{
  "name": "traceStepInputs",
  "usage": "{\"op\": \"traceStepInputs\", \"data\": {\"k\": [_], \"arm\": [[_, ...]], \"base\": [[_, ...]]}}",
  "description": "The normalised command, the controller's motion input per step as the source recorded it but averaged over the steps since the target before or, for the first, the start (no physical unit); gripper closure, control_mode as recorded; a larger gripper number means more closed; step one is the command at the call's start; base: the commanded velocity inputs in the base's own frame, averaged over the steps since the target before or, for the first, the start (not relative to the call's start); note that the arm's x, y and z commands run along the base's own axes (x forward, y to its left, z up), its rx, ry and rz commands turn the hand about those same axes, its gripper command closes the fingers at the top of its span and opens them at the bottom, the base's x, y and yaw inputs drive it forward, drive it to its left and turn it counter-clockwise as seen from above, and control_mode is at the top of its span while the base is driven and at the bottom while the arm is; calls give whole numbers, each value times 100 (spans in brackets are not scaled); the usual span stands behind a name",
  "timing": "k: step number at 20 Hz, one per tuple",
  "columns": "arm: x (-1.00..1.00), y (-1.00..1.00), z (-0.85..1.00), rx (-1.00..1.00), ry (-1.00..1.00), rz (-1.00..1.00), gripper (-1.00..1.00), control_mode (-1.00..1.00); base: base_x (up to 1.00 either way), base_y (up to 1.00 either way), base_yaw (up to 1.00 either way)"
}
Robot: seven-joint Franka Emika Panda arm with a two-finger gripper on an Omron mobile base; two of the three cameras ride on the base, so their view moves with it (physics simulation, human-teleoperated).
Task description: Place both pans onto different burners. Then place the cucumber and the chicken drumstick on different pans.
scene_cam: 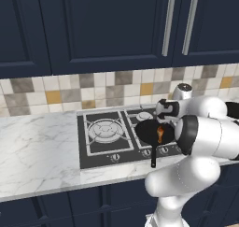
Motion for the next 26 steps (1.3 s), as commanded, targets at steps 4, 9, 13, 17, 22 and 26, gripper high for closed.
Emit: {"op": "traceStepInputs", "data": {"k": [4, 9, 13, 17, 22, 26], "arm": [[-4, -7, 0, -1, 0, 0, -100, -100], [-2, -11, 2, 0, 0, 0, -100, -100], [-6, -2, 0, 0, 0, 0, -100, -100], [-23, 0, 0, 0, 0, 0, -100, -100], [-5, 0, 0, 0, 0, 0, -100, 100], [0, 0, 0, 0, 0, 0, -100, 100]], "base": [[0, 0, 0], [0, 0, 0], [0, 0, 0], [0, 0, 0], [0, 0, 0], [-4, 0, 0]]}}
